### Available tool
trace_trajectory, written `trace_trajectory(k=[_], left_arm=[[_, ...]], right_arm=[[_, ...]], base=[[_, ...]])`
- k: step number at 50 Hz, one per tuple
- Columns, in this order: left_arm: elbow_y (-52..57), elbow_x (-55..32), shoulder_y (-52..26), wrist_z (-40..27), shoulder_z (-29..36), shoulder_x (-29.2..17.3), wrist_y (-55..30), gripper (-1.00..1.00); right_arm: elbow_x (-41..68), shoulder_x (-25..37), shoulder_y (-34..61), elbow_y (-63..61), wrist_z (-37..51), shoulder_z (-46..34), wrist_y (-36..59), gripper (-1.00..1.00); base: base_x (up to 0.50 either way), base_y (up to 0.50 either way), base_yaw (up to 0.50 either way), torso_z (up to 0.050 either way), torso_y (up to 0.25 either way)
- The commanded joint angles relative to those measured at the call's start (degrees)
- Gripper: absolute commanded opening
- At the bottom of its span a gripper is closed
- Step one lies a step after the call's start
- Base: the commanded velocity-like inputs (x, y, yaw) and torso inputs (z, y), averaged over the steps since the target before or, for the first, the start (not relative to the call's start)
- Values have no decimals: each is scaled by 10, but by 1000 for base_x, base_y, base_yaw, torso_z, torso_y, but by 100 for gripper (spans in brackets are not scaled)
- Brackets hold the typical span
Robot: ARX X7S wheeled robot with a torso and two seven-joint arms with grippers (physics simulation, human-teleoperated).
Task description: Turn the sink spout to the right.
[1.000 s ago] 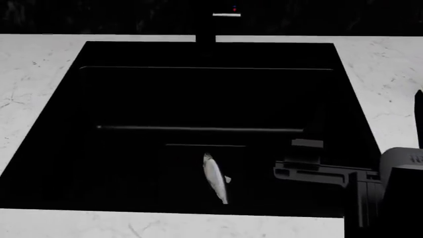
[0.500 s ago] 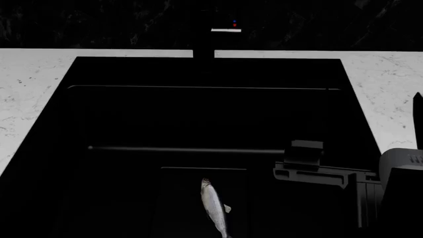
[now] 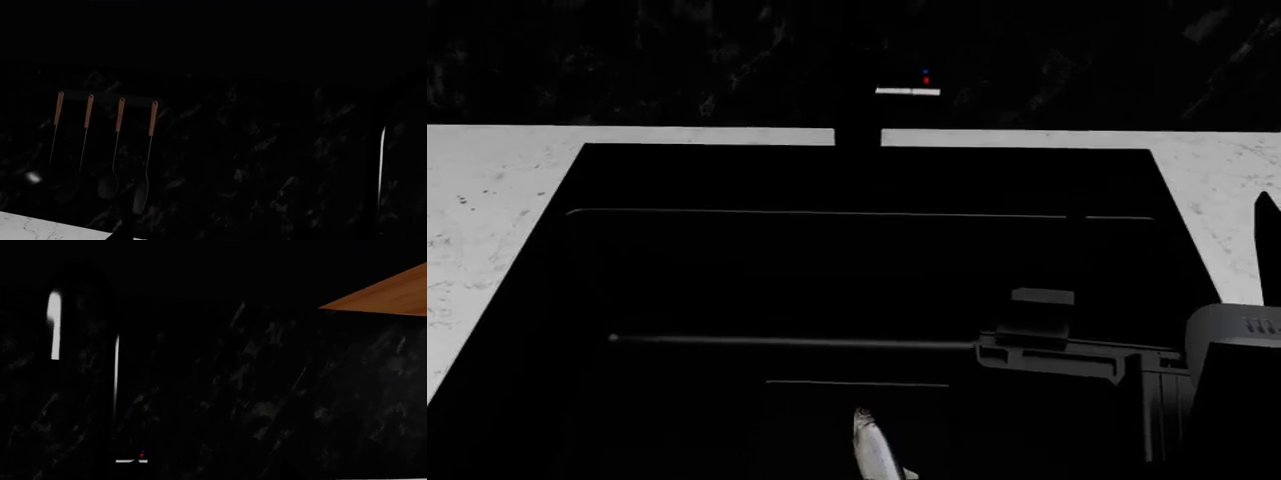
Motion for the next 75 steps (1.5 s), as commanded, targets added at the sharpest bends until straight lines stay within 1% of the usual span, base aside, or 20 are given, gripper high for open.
trace_trajectory(k=[1, 4, 8, 16, 20, 29, 42, 53, 57, 68, 75], left_arm=[[-5, 2, 3, 1, 5, -1, 6, 100], [-5, 1, 2, 0, 6, -1, 5, 100], [-3, 0, 2, -2, 6, -2, 4, 100], [-9, 3, 4, 0, 12, -2, 10, 100], [-8, 4, 3, -1, 16, -2, 10, 100], [-4, -3, 0, -5, 14, -5, 4, 100], [-14, 4, 6, -3, 22, -4, 16, 100], [-20, 5, 9, -1, 27, -4, 21, 100], [-20, 5, 12, 1, 27, -5, 25, 100], [-23, 4, 10, -1, 30, -6, 26, 100], [-17, -3, 7, -6, 26, -10, 20, 100]], right_arm=[[3, -4, -5, 4, 6, 1, 0, 100], [-7, -1, -5, 9, 9, -13, 0, 100], [-3, -2, 2, 6, 13, -13, 9, 100], [26, -14, 66, -8, 35, -17, 84, 100], [29, -15, 105, -9, 50, -32, 124, 100], [38, -32, 146, -2, 60, -57, 150, 100], [53, -46, 168, -9, 64, -96, 175, 100], [77, -73, 209, -29, 76, -132, 225, 100], [70, -77, 213, -11, 74, -153, 209, 100], [69, -98, 242, 18, 73, -198, 206, 100], [65, -101, 248, 37, 71, -211, 190, 100]], base=[[121, 0, 0, 0, 0], [0, 0, 0, 0, 0], [0, 0, 0, 0, 0], [0, 0, 0, 0, 0], [0, 0, 0, 0, 0], [0, 0, 0, 0, 0], [0, 0, 0, 0, 0], [0, 0, 0, 0, 0], [0, 0, 0, 0, 0], [0, 0, 0, 0, 0], [0, 0, 0, 0, 0]])
